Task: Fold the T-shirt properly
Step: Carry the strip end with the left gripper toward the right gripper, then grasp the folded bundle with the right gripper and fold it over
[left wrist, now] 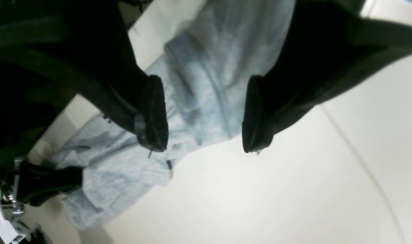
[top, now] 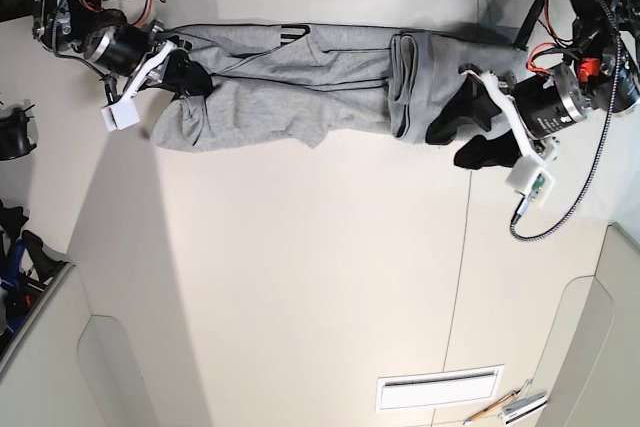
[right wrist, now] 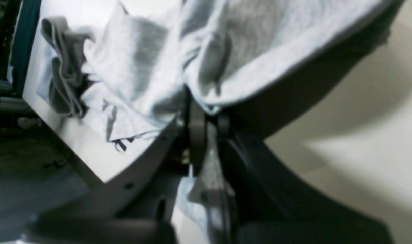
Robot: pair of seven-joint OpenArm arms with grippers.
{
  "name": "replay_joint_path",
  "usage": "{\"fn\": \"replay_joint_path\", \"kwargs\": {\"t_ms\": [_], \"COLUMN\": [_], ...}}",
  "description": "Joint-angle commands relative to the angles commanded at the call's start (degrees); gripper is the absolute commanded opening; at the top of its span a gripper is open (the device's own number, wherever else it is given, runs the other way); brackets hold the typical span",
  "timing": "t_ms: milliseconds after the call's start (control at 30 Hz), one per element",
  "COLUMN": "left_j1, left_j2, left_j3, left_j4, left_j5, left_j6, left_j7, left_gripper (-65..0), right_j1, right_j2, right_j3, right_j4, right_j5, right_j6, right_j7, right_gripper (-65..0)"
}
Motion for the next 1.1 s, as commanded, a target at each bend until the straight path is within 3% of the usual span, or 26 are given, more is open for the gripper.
{"fn": "replay_joint_path", "kwargs": {"t_ms": [200,367,533,667,767,900,1100], "left_j1": [0.5,0.5,0.4,0.4,0.4,0.2,0.1], "left_j2": [0.0,0.0,0.0,1.6,4.1,6.7,7.3], "left_j3": [-9.0,-9.4,-8.9,-7.1,-5.4,-1.4,5.0], "left_j4": [-1.2,-12.1,-25.2,-29.0,-29.3,-29.3,-29.3], "left_j5": [0.3,2.6,2.6,2.8,2.8,3.1,4.1], "left_j6": [0.0,0.0,0.0,0.0,0.0,0.0,0.0], "left_j7": [0.4,0.6,-0.6,-0.9,-0.9,-1.0,-1.4], "left_gripper": [-26.4,-26.4,-26.4,-26.4,-26.4,-26.4,-26.4], "right_j1": [0.5,0.5,0.5,0.5,0.5,0.5,0.7], "right_j2": [5.6,9.5,9.9,9.8,9.8,9.7,5.6], "right_j3": [7.1,11.9,12.9,12.8,11.0,3.5,-8.8], "right_j4": [0.7,6.3,16.4,25.2,30.8,33.1,33.0], "right_j5": [2.2,5.3,8.1,8.1,8.0,7.0,0.4], "right_j6": [0.04,0.04,0.04,0.04,0.04,0.02,0.02], "right_j7": [-1.1,-4.6,-6.4,-6.8,-6.9,-6.8,-3.7], "right_gripper": [-65.0,-65.0,-65.0,-65.0,-65.0,-65.0,-65.0]}}
